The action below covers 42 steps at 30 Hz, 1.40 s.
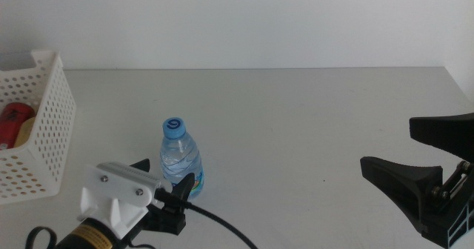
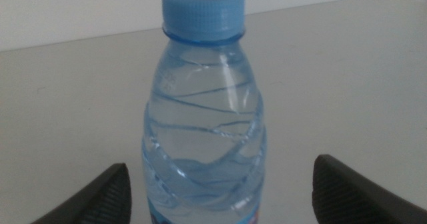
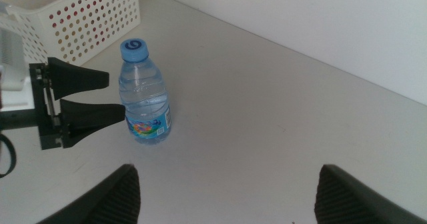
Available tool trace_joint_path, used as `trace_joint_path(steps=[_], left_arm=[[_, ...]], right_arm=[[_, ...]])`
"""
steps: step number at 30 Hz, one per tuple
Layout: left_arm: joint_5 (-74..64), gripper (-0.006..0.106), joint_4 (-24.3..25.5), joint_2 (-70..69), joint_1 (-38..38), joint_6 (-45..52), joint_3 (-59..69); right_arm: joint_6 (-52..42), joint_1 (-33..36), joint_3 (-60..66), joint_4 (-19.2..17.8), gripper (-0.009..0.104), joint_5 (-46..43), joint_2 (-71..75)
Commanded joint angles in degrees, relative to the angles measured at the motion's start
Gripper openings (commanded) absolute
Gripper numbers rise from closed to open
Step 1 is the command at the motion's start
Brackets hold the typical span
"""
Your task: Use arms to grab the bottles and put them into the dustbin to the left of the table.
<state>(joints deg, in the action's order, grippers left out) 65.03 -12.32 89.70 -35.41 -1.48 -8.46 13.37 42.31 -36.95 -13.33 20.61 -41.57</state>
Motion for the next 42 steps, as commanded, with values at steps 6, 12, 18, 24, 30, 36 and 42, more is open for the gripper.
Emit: trace_joint_path(steps=[6, 12, 18, 24, 30, 36, 42], left_arm=[[8.50, 0.092, 4.13, 7.01, 6.20, -1.36, -8.17], [8.45, 0.092, 13.81, 13.58, 11.60, -5.97, -14.90], [8.48, 0.082, 21.39, 18.62, 15.15, -11.94, -19.76], [9.06, 0.041, 27.62, 16.74, 16.77, -10.32, -19.72], [0.10, 0.031, 23.95, 7.67, 16.77, -9.07, -19.80], [-19.89, 0.031, 15.74, -3.62, 16.77, -4.43, -23.00], [-48.44, 0.031, 12.32, -11.46, 17.35, 1.48, -33.15]], right_arm=[[-0.74, -0.03, -1.30, -0.96, 0.067, -3.63, 0.16], [-0.75, -0.03, -1.30, -0.96, 0.067, -3.58, 0.16], [-0.75, -0.03, -1.30, -0.96, 0.067, -3.58, 0.16], [-0.75, -0.03, -1.30, -0.96, 0.067, -3.58, 0.16], [-0.75, -0.03, -1.30, -0.96, 0.067, -3.58, 0.16], [-0.75, -0.03, -1.30, -0.96, 0.067, -3.58, 0.16], [-0.75, -0.03, -1.30, -0.96, 0.067, -3.58, 0.16]])
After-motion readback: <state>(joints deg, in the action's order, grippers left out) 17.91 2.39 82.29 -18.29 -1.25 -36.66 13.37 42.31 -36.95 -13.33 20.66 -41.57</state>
